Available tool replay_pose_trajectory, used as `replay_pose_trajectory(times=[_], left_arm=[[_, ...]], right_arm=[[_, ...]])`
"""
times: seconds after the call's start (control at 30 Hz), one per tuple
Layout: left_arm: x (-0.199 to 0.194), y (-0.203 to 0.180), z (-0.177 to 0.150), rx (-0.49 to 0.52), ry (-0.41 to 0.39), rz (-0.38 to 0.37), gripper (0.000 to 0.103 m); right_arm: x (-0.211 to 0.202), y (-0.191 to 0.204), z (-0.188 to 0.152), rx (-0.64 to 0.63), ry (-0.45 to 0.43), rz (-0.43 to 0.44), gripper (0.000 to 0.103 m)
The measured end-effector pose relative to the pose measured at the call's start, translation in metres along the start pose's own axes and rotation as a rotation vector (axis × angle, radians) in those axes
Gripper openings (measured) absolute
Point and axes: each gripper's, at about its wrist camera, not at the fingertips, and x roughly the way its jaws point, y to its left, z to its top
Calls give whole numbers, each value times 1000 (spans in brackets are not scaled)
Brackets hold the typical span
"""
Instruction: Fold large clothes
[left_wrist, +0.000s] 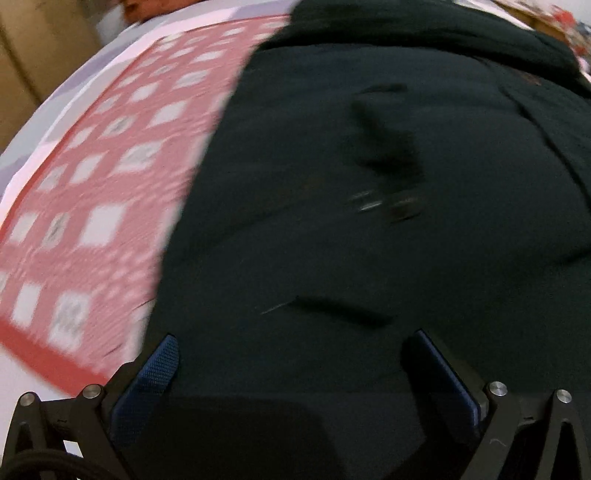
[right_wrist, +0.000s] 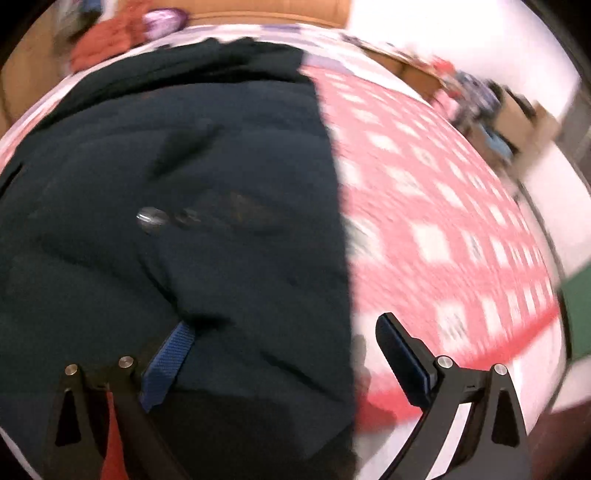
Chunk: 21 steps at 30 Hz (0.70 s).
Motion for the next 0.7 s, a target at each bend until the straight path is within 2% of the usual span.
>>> replay_pose_trajectory(times=[0.07,0.13,0.23,0.3,0.47,0.53,0.7], left_arm=[[-4,19,-8,-28,0,10,103],[-10,26,-16,-27,-2,12,103],[-19,32,-28,12,-8,26,103],[-21,39,-36,24,-7,39,103],[-27,81,-60,-30,25,59,103],[-30,91,-66,-46,26,53,103],[-41,93,-73,-26,0,59,103]], right_arm=[[-11,0,-8,10,8,-47,99],[-25,7,-18,28,5,-23,99],[-41,31,-33,-35,-8,20,99],[-40,35,-39,-56,-5,0,99],[-37,-12,-62,134,76,-105,99],[-45,-23,-69,166,82,-129,99],[-72,-4,-80,57,40,-152,99]])
